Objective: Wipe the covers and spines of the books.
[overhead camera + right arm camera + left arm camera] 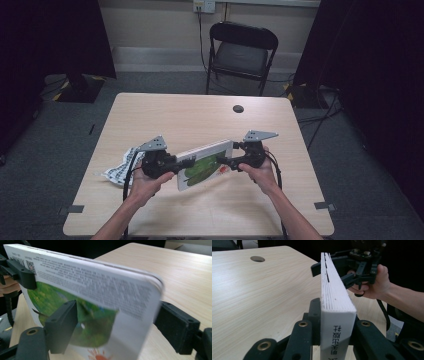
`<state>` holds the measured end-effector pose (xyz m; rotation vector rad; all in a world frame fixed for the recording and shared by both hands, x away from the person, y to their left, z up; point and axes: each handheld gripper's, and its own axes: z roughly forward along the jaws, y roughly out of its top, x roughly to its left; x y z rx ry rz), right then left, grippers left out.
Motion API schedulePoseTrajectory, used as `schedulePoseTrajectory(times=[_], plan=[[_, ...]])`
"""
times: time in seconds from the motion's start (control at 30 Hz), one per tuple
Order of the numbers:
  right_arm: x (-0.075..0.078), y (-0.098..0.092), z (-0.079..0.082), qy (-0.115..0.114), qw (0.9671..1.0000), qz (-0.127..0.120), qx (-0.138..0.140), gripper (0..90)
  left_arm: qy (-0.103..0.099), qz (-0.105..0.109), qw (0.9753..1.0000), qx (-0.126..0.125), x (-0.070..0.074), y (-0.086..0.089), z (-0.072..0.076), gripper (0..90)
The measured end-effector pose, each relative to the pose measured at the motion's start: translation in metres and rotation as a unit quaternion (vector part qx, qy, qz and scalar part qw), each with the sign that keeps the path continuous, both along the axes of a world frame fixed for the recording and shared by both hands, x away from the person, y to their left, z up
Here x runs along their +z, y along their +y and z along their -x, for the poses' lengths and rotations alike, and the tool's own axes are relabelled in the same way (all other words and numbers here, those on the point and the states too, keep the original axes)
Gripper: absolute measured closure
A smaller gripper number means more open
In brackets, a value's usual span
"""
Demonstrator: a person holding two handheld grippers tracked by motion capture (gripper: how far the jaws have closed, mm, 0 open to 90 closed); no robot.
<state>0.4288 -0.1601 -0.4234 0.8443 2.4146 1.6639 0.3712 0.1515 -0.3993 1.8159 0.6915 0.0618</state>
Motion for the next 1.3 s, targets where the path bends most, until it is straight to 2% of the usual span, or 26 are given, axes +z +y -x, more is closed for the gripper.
schedulePoseTrajectory(times=[0.03, 0.07, 0.13, 0.17, 0.27, 0.3, 0.37, 0.47, 0.57, 0.63, 0.67, 0.8, 0.83, 0.9, 1.03, 1.1, 1.23, 1.3], plan=[[0.000, 0.000, 0.000, 0.000, 1.0000, 0.000, 0.000, 18.6, 0.000, 0.000, 1.0000, 0.000, 0.000, 0.000, 0.000, 75.4], [-0.001, 0.002, -0.001, 0.003, 1.0000, 0.001, 0.008, 16.6, -0.001, 0.003, 1.0000, 0.001, 0.000, -0.001, 0.001, 75.4], [-0.006, 0.004, -0.004, 0.016, 0.9995, -0.001, 0.028, 17.2, -0.004, -0.004, 1.0000, 0.001, 0.000, -0.003, 0.001, 75.4], [-0.010, 0.005, -0.003, 0.020, 0.9992, 0.002, 0.035, 21.7, -0.002, -0.007, 1.0000, -0.001, -0.001, -0.003, 0.001, 75.3], [-0.009, 0.006, 0.000, 0.013, 0.9992, 0.014, 0.034, 22.2, 0.000, -0.010, 0.9999, 0.001, -0.004, -0.004, -0.001, 75.3], [-0.009, 0.007, 0.001, 0.009, 0.9993, 0.019, 0.030, 22.6, 0.002, -0.005, 1.0000, 0.004, -0.005, -0.004, -0.002, 75.3], [-0.005, 0.007, 0.002, -0.008, 0.9993, 0.033, 0.014, 24.0, -0.009, -0.010, 0.9999, 0.005, -0.007, -0.004, -0.004, 75.0], [-0.003, 0.008, 0.004, -0.021, 0.9988, 0.044, 0.001, 24.0, -0.014, -0.010, 0.9998, 0.009, -0.009, -0.006, -0.007, 74.4], [-0.003, 0.007, 0.004, -0.029, 0.9983, 0.051, -0.008, 24.1, -0.030, -0.027, 0.9991, 0.014, -0.010, -0.009, -0.008, 73.1], [-0.003, 0.008, 0.003, -0.035, 0.9975, 0.059, -0.018, 25.3, -0.041, -0.045, 0.9980, 0.019, -0.012, -0.010, -0.011, 71.7], [-0.003, 0.008, 0.003, -0.037, 0.9973, 0.060, -0.021, 27.6, -0.040, -0.048, 0.9978, 0.021, -0.013, -0.010, -0.013, 70.1], [-0.003, 0.007, -0.001, -0.033, 0.9979, 0.050, -0.025, 31.0, -0.049, -0.056, 0.9969, 0.025, -0.013, -0.008, -0.019, 68.4], [-0.003, 0.007, -0.002, -0.034, 0.9978, 0.049, -0.027, 31.5, -0.057, -0.069, 0.9956, 0.028, -0.011, -0.009, -0.021, 67.9], [-0.002, 0.007, -0.002, -0.038, 0.9977, 0.046, -0.031, 34.1, -0.061, -0.081, 0.9944, 0.031, -0.009, -0.010, -0.024, 65.7], [0.002, 0.006, -0.005, -0.045, 0.9971, 0.046, -0.041, 35.2, -0.061, -0.081, 0.9942, 0.036, -0.008, -0.011, -0.030, 64.1], [0.003, 0.006, -0.007, -0.046, 0.9968, 0.048, -0.044, 35.5, -0.068, -0.092, 0.9926, 0.039, -0.008, -0.014, -0.032, 63.3], [0.004, 0.004, -0.010, -0.046, 0.9965, 0.047, -0.053, 36.2, -0.059, -0.090, 0.9933, 0.041, -0.011, -0.015, -0.040, 61.6], [0.003, 0.004, -0.012, -0.043, 0.9964, 0.045, -0.057, 36.2, -0.061, -0.095, 0.9927, 0.043, -0.014, -0.016, -0.042, 61.0]])
